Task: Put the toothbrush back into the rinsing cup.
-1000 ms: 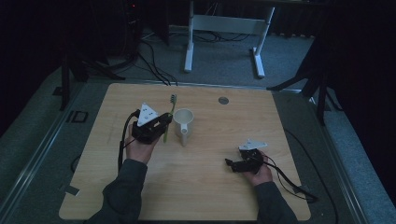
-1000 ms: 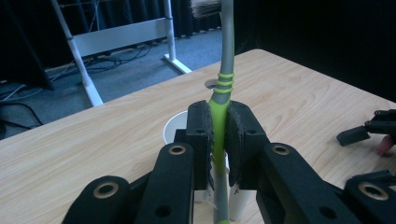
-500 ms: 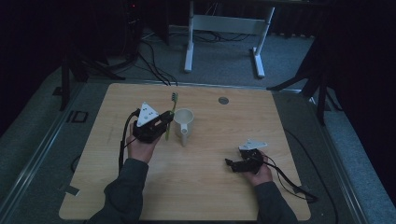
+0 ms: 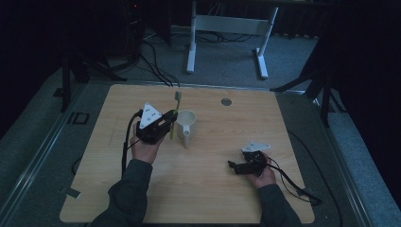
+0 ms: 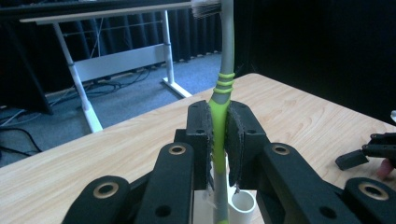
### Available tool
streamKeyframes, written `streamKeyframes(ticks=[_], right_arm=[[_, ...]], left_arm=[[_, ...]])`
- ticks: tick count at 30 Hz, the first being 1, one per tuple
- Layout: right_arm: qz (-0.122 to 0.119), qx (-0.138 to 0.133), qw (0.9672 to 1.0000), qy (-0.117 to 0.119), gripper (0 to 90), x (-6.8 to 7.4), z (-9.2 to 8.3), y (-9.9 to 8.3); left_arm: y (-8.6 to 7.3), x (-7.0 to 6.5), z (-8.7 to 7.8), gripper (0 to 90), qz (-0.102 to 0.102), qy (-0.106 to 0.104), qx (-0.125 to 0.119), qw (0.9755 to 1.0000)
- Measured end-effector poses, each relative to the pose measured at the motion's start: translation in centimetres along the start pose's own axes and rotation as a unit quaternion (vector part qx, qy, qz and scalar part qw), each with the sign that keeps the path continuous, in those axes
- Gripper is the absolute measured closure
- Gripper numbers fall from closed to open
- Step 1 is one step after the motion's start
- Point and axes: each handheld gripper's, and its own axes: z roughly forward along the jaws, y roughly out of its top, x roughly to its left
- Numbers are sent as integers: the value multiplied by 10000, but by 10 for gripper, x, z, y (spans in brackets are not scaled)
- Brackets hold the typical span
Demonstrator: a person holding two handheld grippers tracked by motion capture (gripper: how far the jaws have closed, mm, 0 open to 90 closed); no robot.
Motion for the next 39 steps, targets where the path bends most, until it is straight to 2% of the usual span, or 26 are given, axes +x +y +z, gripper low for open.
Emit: streamKeyframes(ticks=[15, 39], right_arm=[[-4, 2, 10000, 1, 176, 0, 0, 0], [-3, -1, 10000, -3, 176, 0, 0, 0]], left_arm=[[4, -4, 6, 809, 90, -17, -152, 9998], [6, 2, 14, 809, -146, -170, -382, 9990]])
